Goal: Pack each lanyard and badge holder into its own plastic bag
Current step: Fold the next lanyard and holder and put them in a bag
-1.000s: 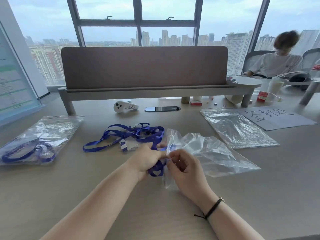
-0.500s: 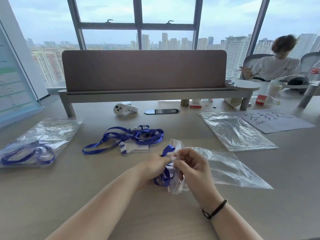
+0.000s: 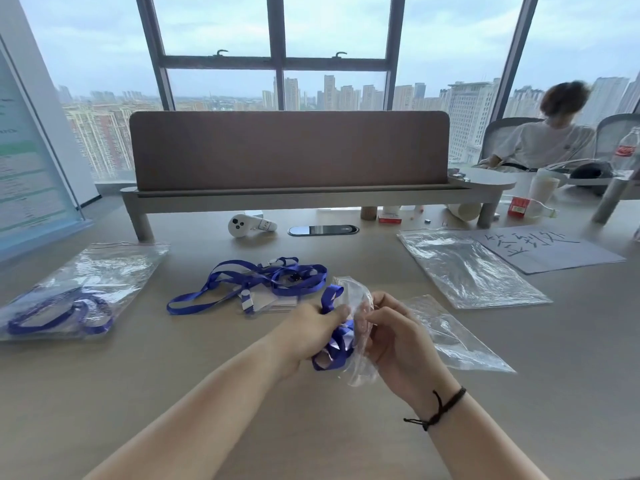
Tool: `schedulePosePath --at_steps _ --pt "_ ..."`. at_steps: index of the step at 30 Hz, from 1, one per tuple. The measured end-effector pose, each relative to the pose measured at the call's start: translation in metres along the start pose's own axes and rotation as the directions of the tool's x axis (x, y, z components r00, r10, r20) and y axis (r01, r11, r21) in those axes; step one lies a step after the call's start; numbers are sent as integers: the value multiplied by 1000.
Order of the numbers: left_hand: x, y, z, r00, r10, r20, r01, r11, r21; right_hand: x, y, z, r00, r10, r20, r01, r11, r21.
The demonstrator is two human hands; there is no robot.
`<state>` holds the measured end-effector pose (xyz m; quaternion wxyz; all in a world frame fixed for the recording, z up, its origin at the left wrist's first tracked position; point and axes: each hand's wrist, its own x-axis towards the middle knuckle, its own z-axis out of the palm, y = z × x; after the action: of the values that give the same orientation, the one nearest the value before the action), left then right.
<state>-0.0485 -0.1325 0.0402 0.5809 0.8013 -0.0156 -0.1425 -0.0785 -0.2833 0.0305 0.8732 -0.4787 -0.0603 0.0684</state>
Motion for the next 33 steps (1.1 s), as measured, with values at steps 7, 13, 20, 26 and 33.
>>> schedulePosePath --at_steps 7,13,20,26,33 --pt "-13 43 -32 898 413 -155 -198 691 695 -1 -9 28 988 -153 22 150 910 -388" --pt "-26 80 -50 908 383 -168 -206 759 617 -3 -22 59 978 -208 28 201 891 -407" --pt "-45 110 -71 981 191 -35 -182 966 183 5 -41 83 983 -171 65 182 894 -410" --pt "-48 113 -97 911 410 47 -394 830 395 19 -72 95 950 -282 136 308 763 -569" --pt "-56 126 -107 881 472 38 -418 739 527 52 -93 87 910 -405 84 296 496 -816"
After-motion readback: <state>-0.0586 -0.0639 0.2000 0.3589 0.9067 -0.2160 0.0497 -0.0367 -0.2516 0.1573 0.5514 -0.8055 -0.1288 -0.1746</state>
